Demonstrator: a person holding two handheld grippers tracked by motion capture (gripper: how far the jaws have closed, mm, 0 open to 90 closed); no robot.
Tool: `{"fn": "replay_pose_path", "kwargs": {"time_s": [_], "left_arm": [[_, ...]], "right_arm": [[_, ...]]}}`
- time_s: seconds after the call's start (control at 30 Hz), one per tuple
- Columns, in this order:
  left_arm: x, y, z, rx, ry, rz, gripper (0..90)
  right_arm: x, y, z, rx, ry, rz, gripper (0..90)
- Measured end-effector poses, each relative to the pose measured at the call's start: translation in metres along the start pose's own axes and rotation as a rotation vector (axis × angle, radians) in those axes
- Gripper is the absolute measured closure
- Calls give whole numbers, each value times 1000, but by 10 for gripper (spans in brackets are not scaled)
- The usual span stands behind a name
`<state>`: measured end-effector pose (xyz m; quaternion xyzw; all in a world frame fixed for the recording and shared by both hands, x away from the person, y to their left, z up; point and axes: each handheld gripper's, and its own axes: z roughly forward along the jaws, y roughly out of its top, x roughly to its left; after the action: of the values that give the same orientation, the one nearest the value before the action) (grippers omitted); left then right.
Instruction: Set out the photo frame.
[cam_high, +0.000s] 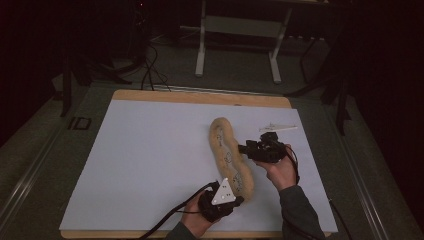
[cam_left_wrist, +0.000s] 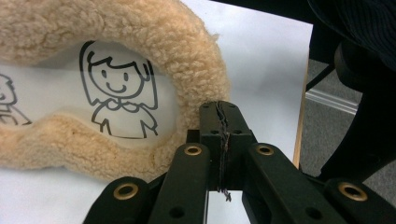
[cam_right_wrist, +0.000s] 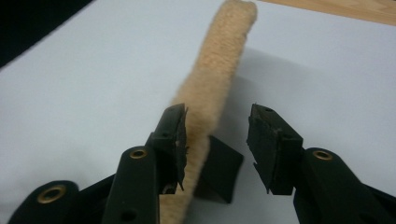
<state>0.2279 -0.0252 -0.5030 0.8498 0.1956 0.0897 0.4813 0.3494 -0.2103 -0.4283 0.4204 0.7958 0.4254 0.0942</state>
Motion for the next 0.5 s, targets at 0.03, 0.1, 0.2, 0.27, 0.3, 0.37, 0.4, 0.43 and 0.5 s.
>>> {"fn": "replay_pose_path", "kwargs": {"time_s": [0.03,0.1,0.2,0.27,0.3,0.37,0.4,0.43,0.5], "left_arm": [[-1,1,2,-3,-1,0,898],[-1,2,5,-5,-10,-3,896],[-2,2,6,-5,-28,4,871],[0,0,1,-3,-21,10,861],[1,-1,-2,-7,-17,8,856],[6,-4,-11,-23,-9,-6,839],[9,-6,-16,-31,-6,-9,827],[12,-8,-21,-37,1,-12,818],[19,-13,-32,-38,29,-24,809]], "right_arm": [[1,1,0,2,7,-2,554],[3,1,2,5,23,-8,546],[7,2,5,5,44,-22,529],[10,2,8,11,51,-29,518],[11,2,10,15,52,-37,511],[13,2,14,25,51,-41,495],[14,2,16,32,47,-44,484],[15,2,18,37,43,-49,476],[16,2,21,47,34,-52,458]]}}
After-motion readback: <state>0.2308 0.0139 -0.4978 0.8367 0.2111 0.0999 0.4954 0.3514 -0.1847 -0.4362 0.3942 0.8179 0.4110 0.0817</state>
